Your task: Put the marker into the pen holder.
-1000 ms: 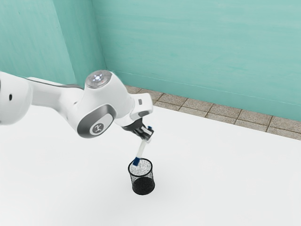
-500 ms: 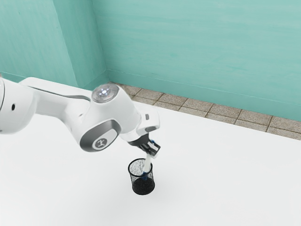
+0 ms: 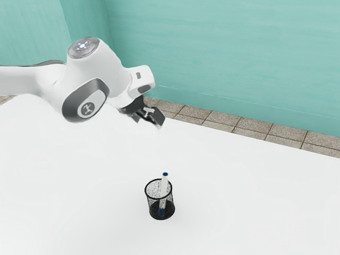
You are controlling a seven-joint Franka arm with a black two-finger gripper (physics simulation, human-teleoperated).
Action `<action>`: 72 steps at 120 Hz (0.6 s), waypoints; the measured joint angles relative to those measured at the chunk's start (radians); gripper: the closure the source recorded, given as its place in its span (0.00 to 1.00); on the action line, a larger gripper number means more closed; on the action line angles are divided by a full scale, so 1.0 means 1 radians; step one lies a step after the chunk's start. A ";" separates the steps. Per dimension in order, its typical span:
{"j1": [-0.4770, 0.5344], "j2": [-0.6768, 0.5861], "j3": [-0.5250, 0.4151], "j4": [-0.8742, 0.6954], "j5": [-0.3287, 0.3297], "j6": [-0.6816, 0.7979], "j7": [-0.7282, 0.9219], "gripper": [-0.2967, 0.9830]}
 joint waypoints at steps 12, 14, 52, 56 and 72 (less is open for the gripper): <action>0.018 -0.002 0.009 0.193 -0.001 -0.213 0.003 0.28; 0.019 -0.002 0.012 0.210 -0.001 -0.243 0.003 0.27; 0.051 0.011 0.018 0.398 -0.004 -0.643 0.007 0.24; 0.053 0.012 0.019 0.410 -0.005 -0.673 0.006 0.24; 0.095 0.017 0.017 0.457 -0.005 -0.769 0.005 0.24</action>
